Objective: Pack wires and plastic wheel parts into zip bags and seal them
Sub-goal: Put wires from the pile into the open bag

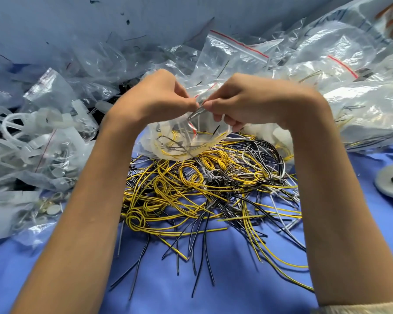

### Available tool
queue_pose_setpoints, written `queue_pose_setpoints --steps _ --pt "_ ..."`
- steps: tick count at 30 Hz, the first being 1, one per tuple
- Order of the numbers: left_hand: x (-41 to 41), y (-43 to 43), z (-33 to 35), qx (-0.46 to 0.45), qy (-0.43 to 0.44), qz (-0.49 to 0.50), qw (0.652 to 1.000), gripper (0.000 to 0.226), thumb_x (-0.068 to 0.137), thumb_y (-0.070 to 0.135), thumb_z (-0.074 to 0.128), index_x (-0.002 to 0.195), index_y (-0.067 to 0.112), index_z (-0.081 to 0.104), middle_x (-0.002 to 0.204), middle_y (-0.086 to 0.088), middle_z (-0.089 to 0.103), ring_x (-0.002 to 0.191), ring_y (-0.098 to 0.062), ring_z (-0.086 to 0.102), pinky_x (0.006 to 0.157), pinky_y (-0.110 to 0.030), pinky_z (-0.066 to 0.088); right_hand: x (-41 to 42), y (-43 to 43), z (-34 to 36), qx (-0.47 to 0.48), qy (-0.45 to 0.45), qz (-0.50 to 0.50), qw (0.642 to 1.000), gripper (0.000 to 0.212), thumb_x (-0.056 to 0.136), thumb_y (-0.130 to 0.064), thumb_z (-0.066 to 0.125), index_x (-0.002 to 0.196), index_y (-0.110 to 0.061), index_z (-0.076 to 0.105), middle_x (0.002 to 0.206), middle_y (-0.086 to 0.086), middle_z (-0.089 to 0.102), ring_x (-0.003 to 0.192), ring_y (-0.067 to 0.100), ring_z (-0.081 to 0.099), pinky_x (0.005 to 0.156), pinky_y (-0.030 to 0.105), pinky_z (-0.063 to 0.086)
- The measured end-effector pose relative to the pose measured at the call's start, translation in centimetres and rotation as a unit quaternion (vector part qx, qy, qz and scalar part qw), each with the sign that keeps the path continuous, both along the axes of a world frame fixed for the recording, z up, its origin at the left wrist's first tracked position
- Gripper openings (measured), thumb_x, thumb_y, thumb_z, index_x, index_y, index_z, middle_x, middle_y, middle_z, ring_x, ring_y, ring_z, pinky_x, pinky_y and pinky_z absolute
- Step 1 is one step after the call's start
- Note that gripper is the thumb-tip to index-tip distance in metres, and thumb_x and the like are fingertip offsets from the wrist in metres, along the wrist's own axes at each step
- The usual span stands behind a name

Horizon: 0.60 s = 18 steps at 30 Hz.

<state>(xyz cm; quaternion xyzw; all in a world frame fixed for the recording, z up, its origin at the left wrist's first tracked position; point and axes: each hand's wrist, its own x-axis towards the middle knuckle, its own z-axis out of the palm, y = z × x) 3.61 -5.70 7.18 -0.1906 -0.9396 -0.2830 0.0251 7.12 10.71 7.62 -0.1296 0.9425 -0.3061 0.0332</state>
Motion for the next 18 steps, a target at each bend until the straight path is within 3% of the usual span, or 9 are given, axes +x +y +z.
queue_pose_setpoints --steps 2,5,8,12,15,18 --pt "0.2 0.0 0.2 0.0 0.016 -0.019 1.0 0.014 0.083 0.019 0.061 0.081 0.022 0.075 0.036 0.011 0.046 0.038 0.003 0.042 0.033 -0.008 0.024 -0.2 -0.7 -0.4 0.034 0.012 0.01 0.999 0.032 0.098 -0.03 0.047 0.084 -0.01 0.068 0.066 -0.002 0.06 0.062 0.013 0.059 0.064 0.025 0.054" --pt "0.3 0.0 0.6 0.005 0.046 -0.026 0.999 0.031 0.08 0.006 0.051 0.079 0.028 0.073 0.043 0.007 0.043 0.036 -0.002 0.038 0.033 -0.012 0.023 -0.6 -1.9 -1.3 0.076 0.025 0.04 0.996 0.03 0.099 -0.022 0.044 0.091 -0.005 0.068 0.075 0.004 0.065 0.067 0.015 0.06 0.064 0.027 0.05" --pt "0.5 -0.1 0.9 0.015 0.06 -0.027 0.998 0.035 0.081 0.004 0.05 0.078 0.032 0.071 0.044 0.009 0.043 0.036 0.001 0.041 0.033 -0.008 0.024 -0.9 -3.0 -2.2 0.145 0.087 0.055 0.984 0.026 0.097 -0.016 0.042 0.095 -0.003 0.064 0.083 0.008 0.059 0.074 0.024 0.051 0.061 0.031 0.034" --pt "0.8 -0.3 1.4 0.026 0.067 -0.034 0.997 0.036 0.081 0.003 0.049 0.08 0.032 0.07 0.035 0.014 0.046 0.041 0.011 0.045 0.036 -0.003 0.028 -1.2 -4.0 -2.7 0.134 0.146 0.055 0.979 0.027 0.097 -0.012 0.039 0.103 -0.002 0.063 0.103 0.018 0.063 0.083 0.026 0.05 0.069 0.031 0.035" --pt "1.0 -0.4 1.6 0.04 0.069 -0.034 0.996 0.036 0.081 0.002 0.049 0.079 0.031 0.071 0.037 0.014 0.041 0.046 0.004 0.047 0.036 -0.002 0.027 -1.3 -4.0 -2.7 0.129 0.175 0.052 0.975 0.028 0.098 -0.01 0.037 0.101 0.002 0.063 0.103 0.021 0.062 0.089 0.031 0.053 0.07 0.031 0.032" --pt "1.1 -0.5 1.7 0.048 0.072 -0.029 0.996 0.035 0.082 0.002 0.049 0.08 0.03 0.07 0.037 0.014 0.04 0.04 0.011 0.045 0.036 -0.002 0.027 -1.5 -3.9 -2.5 0.12 0.181 0.048 0.975 0.028 0.099 -0.011 0.037 0.106 0.0 0.062 0.106 0.018 0.059 0.094 0.03 0.053 0.072 0.031 0.032"
